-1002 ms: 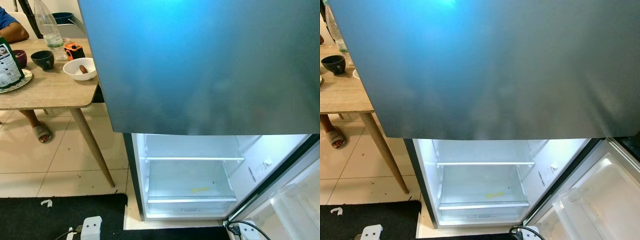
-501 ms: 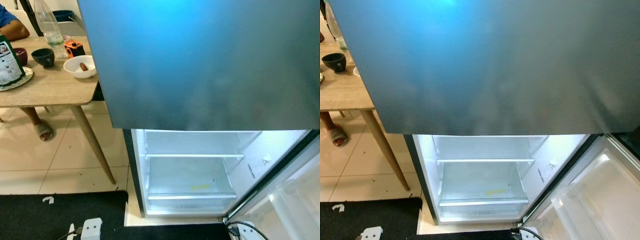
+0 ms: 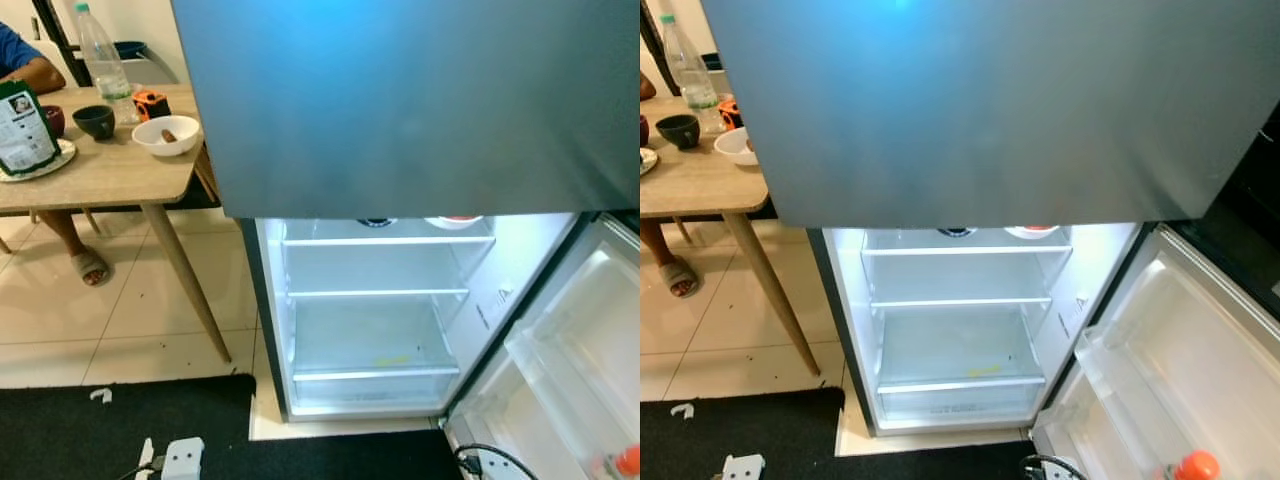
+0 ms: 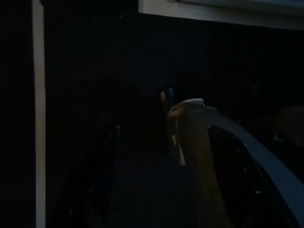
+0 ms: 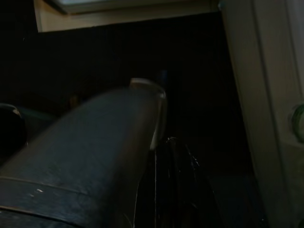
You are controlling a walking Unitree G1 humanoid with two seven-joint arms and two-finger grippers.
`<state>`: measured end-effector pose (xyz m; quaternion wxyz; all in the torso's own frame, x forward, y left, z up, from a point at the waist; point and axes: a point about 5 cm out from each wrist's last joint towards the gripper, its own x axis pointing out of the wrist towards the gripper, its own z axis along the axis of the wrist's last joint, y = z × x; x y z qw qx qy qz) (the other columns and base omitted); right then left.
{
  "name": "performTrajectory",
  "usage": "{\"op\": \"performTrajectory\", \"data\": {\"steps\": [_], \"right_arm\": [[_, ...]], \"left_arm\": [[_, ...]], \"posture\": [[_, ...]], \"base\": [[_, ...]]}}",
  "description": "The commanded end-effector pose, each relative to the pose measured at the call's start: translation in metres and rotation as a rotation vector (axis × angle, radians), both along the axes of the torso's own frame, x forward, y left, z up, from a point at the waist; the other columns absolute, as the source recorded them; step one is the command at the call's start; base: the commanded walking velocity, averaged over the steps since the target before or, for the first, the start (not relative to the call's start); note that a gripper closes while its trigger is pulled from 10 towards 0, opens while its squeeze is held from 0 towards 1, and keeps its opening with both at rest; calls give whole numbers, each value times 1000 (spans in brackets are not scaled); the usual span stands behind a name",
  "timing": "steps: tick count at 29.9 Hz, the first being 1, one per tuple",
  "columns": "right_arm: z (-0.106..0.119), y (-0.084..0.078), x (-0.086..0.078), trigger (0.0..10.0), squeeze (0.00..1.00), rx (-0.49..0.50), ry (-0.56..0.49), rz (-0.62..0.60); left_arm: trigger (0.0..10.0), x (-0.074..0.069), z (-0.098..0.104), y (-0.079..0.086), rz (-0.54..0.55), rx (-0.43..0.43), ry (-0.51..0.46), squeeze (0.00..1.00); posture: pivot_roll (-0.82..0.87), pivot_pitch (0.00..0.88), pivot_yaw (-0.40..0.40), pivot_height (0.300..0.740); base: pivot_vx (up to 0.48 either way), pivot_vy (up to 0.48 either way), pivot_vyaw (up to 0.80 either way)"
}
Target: Restocking fridge
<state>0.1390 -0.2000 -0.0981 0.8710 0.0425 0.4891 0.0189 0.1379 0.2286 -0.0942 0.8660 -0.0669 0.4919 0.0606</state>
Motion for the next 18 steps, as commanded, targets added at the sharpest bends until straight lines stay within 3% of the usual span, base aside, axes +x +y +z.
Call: {"op": "performTrajectory", "data": {"steps": [1, 18], "right_arm": [[0, -2, 1, 10000, 0, -9, 5, 0], [0, -2, 0, 10000, 0, -7, 8, 2]], "left_arm": [[10000, -7, -3, -4, -9, -10, 26, 0], [10000, -6, -4, -7, -17, -17, 22, 0]], "posture": [[-49, 70, -15, 740], [-51, 66, -16, 740]], "base": [[-292, 0, 0], [-290, 0, 0]]}}
